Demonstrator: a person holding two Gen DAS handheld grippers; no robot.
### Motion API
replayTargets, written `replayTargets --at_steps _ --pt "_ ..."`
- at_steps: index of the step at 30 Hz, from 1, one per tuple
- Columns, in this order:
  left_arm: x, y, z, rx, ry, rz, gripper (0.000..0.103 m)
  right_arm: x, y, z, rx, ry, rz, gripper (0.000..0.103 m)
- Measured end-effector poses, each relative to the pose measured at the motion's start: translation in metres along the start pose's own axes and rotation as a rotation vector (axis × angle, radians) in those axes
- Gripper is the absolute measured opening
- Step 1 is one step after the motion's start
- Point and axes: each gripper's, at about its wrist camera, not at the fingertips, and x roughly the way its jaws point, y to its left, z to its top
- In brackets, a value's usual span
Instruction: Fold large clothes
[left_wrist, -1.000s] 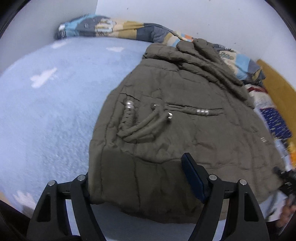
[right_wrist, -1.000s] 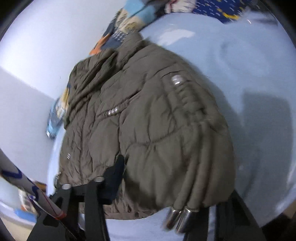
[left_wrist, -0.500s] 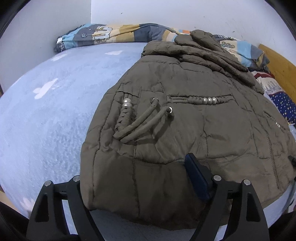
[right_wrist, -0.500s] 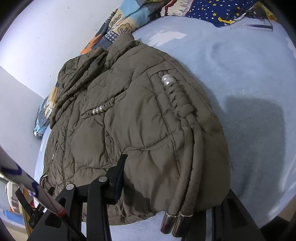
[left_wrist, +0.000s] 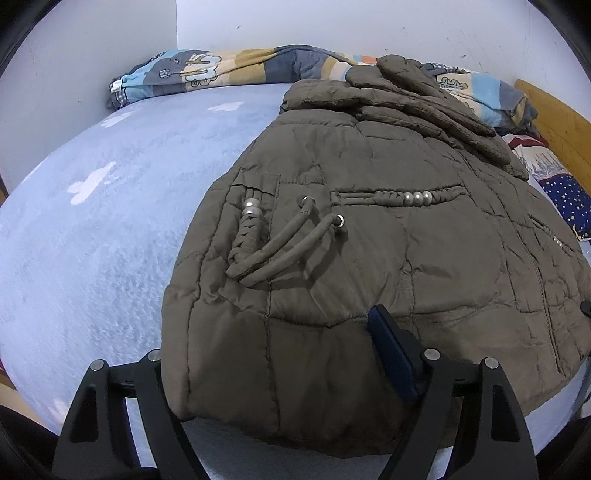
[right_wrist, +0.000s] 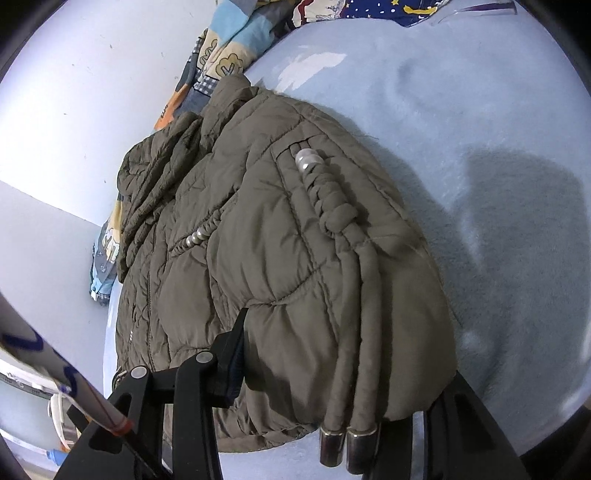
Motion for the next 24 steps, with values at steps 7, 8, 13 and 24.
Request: replayTargets --at_steps 7,8,13,24 --pt "-0.01 -0.008 0.001 0.051 -0.053 0.008 0.059 -0.002 0.001 -0.001 0.005 -0.004 -0.005 0.041" --pt "-0.012 -0.011 0.0 0.068 -0.064 0.009 0.052 -0.004 0.005 -0.002 -0.018 -0.015 -0.006 0.033" --pt "-0.015 -0.016 -0.001 0.111 -0.082 0.017 0.044 -0.009 0.023 -0.006 -0.107 -0.051 -0.039 0.026" --pt "-0.019 -0.023 0.001 0.144 -0.113 0.044 0.033 -0.006 0.021 -0.007 -0.115 -0.049 -0.049 0.026"
